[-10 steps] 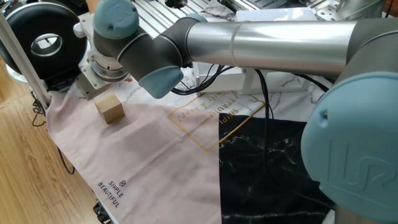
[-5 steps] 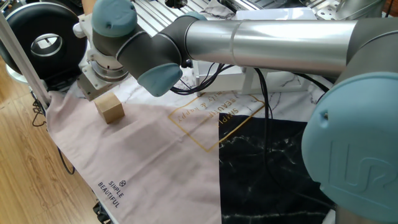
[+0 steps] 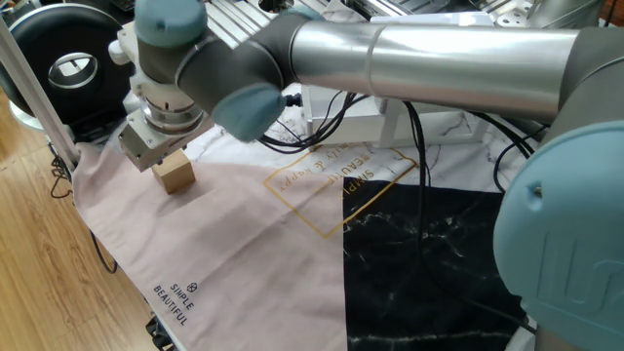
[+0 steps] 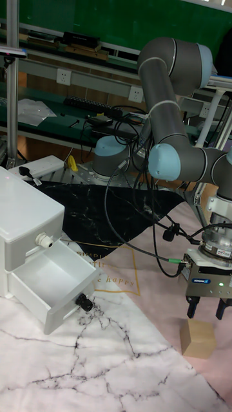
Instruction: Put things in the drawer
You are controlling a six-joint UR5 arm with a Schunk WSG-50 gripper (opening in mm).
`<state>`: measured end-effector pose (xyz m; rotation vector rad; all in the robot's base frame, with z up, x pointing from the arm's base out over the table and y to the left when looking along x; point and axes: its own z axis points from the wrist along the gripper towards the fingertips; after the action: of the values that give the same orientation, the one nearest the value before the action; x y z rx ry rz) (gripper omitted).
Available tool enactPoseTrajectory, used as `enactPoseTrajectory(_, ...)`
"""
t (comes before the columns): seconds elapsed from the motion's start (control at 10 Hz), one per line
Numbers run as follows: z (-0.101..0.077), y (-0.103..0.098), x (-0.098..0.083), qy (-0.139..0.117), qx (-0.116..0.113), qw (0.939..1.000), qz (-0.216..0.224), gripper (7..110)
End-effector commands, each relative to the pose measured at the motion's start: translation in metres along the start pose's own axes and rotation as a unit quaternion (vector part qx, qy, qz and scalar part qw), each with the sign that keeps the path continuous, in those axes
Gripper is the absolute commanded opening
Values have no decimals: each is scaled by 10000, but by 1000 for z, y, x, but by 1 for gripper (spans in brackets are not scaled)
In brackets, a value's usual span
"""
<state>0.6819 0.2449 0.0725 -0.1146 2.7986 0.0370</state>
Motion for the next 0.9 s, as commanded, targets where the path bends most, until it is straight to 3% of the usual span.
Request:
enactPoseTrajectory(0.0, 5, 5, -3, -36, -191, 9998, -43, 66)
enactPoseTrajectory(0.3, 26, -6, 1, -233, 13, 9997, 50, 66)
enactPoseTrajectory(0.4, 27, -13, -2, -324, 108, 9994, -7, 88)
enactPoseTrajectory(0.6, 23, 2, -10, -436, -119, 9989, 85, 88)
enactPoseTrajectory(0.8, 27, -1, -8, -494, -82, 9983, 298, 88)
